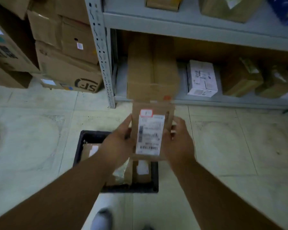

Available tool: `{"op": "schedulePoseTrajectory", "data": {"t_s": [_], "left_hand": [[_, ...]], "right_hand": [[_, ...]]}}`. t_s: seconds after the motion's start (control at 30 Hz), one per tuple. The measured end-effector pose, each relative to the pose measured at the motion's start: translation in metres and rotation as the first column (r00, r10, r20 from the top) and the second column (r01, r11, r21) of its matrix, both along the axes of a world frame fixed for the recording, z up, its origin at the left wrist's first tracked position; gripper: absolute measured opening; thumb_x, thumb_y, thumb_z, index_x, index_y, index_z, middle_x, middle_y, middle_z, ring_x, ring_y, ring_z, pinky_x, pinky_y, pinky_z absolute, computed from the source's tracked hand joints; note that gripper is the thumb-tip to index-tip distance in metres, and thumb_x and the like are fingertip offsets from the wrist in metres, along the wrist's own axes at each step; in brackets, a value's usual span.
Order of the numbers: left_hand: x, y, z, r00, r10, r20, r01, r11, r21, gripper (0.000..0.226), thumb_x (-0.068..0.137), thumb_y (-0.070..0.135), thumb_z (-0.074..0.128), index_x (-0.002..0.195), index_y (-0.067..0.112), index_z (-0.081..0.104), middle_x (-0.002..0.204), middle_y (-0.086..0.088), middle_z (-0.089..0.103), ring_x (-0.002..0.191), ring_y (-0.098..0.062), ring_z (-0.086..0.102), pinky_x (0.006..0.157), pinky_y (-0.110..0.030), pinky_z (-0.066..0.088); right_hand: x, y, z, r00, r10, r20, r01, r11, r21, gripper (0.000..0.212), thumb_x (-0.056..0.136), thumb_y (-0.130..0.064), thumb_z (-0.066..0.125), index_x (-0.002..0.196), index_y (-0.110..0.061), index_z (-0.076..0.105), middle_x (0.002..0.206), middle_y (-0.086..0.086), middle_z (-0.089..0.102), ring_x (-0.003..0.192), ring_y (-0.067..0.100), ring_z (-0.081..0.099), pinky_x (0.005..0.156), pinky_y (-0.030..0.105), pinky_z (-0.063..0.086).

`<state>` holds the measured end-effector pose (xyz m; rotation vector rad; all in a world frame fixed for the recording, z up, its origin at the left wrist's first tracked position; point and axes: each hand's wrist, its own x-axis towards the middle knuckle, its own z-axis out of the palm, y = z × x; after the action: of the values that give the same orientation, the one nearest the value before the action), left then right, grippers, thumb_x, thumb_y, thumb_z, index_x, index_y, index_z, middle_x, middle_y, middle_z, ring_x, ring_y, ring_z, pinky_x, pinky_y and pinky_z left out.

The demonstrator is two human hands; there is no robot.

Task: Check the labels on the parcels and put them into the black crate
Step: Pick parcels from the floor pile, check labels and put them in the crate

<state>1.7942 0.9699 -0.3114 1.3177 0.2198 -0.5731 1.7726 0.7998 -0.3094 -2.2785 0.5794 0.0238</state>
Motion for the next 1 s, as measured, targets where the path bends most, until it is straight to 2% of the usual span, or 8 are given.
{"op": "schedulePoseTrajectory", "data": {"t_s": [0.07,0.2,0.3,0.47,0.6,0.8,0.9,1.0], "left_hand": [[-0.005,-0.014,-0.053,0.997,0.025,-0.074,-0.032,0.995,-0.09,0.041,0.095,-0.001,0.047,0.126,0.02,0.062,0.107,-0.015,0.069,0.095,-0.021,0.07,0.069,-0.025,0.057],[-0.033,-0.026,-0.16,0.998,-0.06,-0.015,0.062,0.966,0.25,0.051,0.096,0.009,0.054,0.137,0.04,0.051,0.123,0.004,0.066,0.115,-0.02,0.062,0.088,-0.036,0.054],[-0.051,-0.025,-0.223,0.984,-0.15,-0.096,0.176,0.901,0.397,0.061,0.097,0.012,0.055,0.147,0.042,0.035,0.132,0.008,0.059,0.114,-0.013,0.059,0.076,-0.021,0.049],[-0.059,-0.034,-0.291,0.97,-0.175,-0.168,0.236,0.846,0.478,0.044,0.101,0.007,0.046,0.105,0.05,0.053,0.106,0.011,0.066,0.085,-0.003,0.064,0.063,-0.01,0.052],[-0.066,-0.033,-0.326,0.967,-0.179,-0.183,0.252,0.786,0.564,0.04,0.101,0.014,0.041,0.121,0.043,0.059,0.107,0.009,0.071,0.085,-0.019,0.073,0.071,-0.043,0.063],[-0.068,-0.03,-0.332,0.974,-0.2,-0.108,0.221,0.723,0.654,0.046,0.101,0.009,0.036,0.091,0.047,0.059,0.079,0.019,0.059,0.077,-0.011,0.067,0.071,-0.04,0.061],[-0.069,-0.03,-0.35,0.943,-0.293,-0.159,0.315,0.625,0.715,0.036,0.099,0.01,0.04,0.115,0.035,0.062,0.085,0.013,0.063,0.073,-0.01,0.065,0.059,-0.028,0.058],[-0.069,-0.034,-0.363,0.801,-0.532,-0.273,0.508,0.364,0.781,0.03,0.091,0.01,0.054,0.117,0.025,0.06,0.117,0.001,0.062,0.105,-0.021,0.064,0.083,-0.034,0.058]], "right_hand": [[-0.008,-0.007,-0.053,0.999,-0.004,-0.038,0.006,0.998,0.065,0.03,0.103,-0.036,0.049,0.131,-0.039,0.04,0.113,-0.01,0.068,0.088,0.007,0.069,0.071,0.032,0.063],[-0.034,-0.012,-0.153,0.995,0.005,-0.105,0.003,0.997,0.074,0.044,0.101,-0.023,0.052,0.141,-0.031,0.036,0.125,-0.005,0.064,0.105,0.017,0.068,0.083,0.038,0.062],[-0.051,-0.013,-0.221,0.985,0.007,-0.174,-0.006,1.0,0.004,0.048,0.101,-0.025,0.05,0.146,-0.029,0.035,0.129,-0.003,0.061,0.111,0.021,0.066,0.084,0.039,0.062],[-0.065,-0.006,-0.287,0.979,0.089,-0.184,-0.107,0.99,-0.091,0.053,0.099,-0.022,0.052,0.148,-0.023,0.035,0.129,0.004,0.052,0.117,0.021,0.055,0.094,0.041,0.056],[-0.06,0.005,-0.312,0.971,0.135,-0.197,-0.17,0.971,-0.169,0.049,0.096,-0.025,0.056,0.143,-0.022,0.043,0.132,0.005,0.049,0.118,0.022,0.052,0.096,0.039,0.053],[-0.066,0.008,-0.331,0.912,0.224,-0.343,-0.318,0.915,-0.249,0.048,0.094,-0.024,0.061,0.138,-0.014,0.046,0.144,0.007,0.034,0.128,0.021,0.04,0.103,0.032,0.048],[-0.073,0.001,-0.344,0.833,0.298,-0.466,-0.467,0.83,-0.305,0.045,0.092,-0.025,0.063,0.135,-0.017,0.052,0.152,0.009,0.03,0.14,0.028,0.029,0.114,0.041,0.039],[-0.077,-0.002,-0.356,0.687,0.38,-0.62,-0.677,0.644,-0.356,0.039,0.095,-0.034,0.057,0.131,-0.02,0.058,0.162,0.01,0.023,0.152,0.038,-0.001,0.124,0.053,0.011]]}}
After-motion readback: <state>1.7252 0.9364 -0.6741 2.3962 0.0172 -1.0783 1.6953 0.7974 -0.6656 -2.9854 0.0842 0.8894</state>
